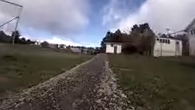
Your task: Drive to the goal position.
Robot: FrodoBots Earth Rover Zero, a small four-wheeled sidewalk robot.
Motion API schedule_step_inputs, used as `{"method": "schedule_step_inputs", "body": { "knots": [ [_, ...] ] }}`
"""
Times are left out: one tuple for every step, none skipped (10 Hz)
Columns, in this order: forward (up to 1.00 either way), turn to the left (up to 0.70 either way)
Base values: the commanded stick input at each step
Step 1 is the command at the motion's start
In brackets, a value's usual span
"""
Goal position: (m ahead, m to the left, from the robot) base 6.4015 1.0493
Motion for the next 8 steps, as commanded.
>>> {"method": "schedule_step_inputs", "body": {
  "knots": [
    [1.0, 0.0],
    [1.0, 0.0],
    [1.0, 0.0],
    [1.0, 0.0],
    [1.0, 0.0],
    [1.0, 0.0],
    [1.0, 0.0],
    [1.0, 0.0]
  ]
}}
